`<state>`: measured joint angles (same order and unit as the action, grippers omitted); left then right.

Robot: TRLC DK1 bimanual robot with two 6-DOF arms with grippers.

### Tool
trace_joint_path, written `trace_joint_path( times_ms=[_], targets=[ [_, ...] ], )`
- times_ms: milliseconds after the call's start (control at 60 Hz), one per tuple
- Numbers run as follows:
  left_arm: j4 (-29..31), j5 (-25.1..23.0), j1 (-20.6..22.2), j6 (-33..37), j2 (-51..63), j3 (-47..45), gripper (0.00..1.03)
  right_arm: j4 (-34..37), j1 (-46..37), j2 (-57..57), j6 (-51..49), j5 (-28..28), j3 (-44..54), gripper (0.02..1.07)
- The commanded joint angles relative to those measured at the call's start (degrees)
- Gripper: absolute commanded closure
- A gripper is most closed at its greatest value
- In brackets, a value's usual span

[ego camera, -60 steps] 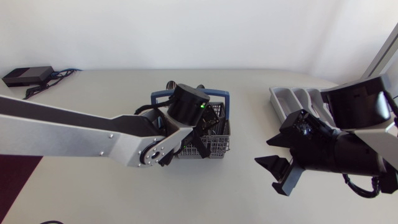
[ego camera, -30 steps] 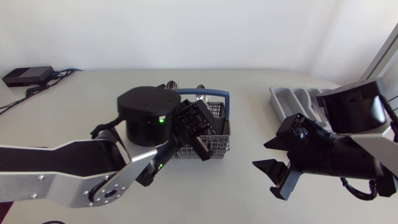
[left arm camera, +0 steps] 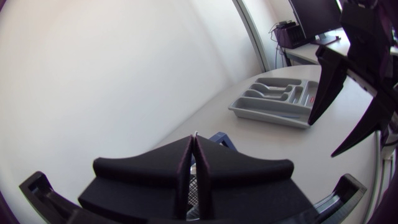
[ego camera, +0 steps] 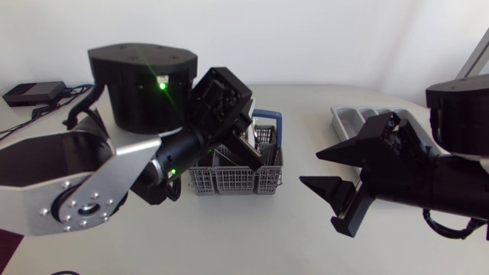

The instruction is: Sort the cutlery from the basket into the organizer compartments.

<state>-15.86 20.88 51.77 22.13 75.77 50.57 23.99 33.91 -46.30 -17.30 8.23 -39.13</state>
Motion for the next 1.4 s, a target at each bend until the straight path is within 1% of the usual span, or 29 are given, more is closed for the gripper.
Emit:
trace_joint_path(
  times_ms=[0, 67, 117, 250, 367, 500, 650, 750, 883, 1033, 1100, 1250, 1350, 1383],
  targets=[
    [2.85, -2.08, 0.00, -6.40, -0.88, 4.54, 1.00, -1.75, 0.63, 0.07, 2.62, 0.82, -1.38, 0.35],
    [6.19, -4.62, -0.53, -9.47, 0.08, 7.09, 1.00, -2.98, 0.72, -0.81, 3.41, 1.18, -1.91, 0.35],
    [7.77, -5.68, -0.79, -11.06, 0.87, 8.41, 1.00, -3.77, 0.89, -2.04, 4.12, 1.26, -2.61, 0.35],
    [10.41, -7.52, -0.70, -13.08, 2.72, 11.13, 1.00, -5.71, 0.89, -5.64, 5.96, 1.53, -4.55, 0.36],
    [12.96, -9.81, -0.88, -15.71, 4.56, 13.33, 1.00, -6.41, 0.81, -8.72, 7.28, 2.85, -7.01, 0.36],
    [15.07, -11.92, -1.32, -17.74, 5.44, 14.82, 1.00, -6.85, -0.25, -11.97, 8.07, 2.58, -9.82, 0.36],
    [16.12, -12.89, -1.67, -18.70, 5.53, 15.26, 1.00, -8.26, -1.92, -15.48, 8.16, 2.41, -11.40, 0.37],
    [16.21, -13.24, -1.67, -18.97, 5.80, 15.35, 1.00, -8.96, -2.27, -17.68, 8.33, 2.32, -12.19, 0.45],
    [16.38, -13.94, -1.76, -19.67, 5.88, 15.62, 1.00, -9.75, -2.27, -19.79, 8.95, 2.05, -13.34, 0.46],
    [16.47, -14.03, -1.76, -19.76, 6.06, 15.35, 1.00, -10.28, -2.27, -21.28, 9.13, 1.00, -14.30, 0.57],
    [16.38, -14.03, -1.76, -19.84, 6.15, 15.18, 1.00, -10.28, -2.27, -21.46, 9.13, 1.00, -14.48, 0.58],
    [16.38, -14.12, -2.29, -20.11, 6.41, 14.82, 1.00, -10.28, -1.92, -21.64, 9.13, 0.91, -14.39, 0.80],
    [16.38, -14.12, -2.37, -20.11, 6.41, 14.65, 1.00, -10.10, -1.83, -21.46, 8.86, 0.91, -14.21, 0.93],
    [16.38, -14.12, -2.37, -20.11, 6.50, 14.56, 1.00, -10.01, -1.74, -21.46, 8.77, 1.09, -14.13, 0.96]
  ],
)
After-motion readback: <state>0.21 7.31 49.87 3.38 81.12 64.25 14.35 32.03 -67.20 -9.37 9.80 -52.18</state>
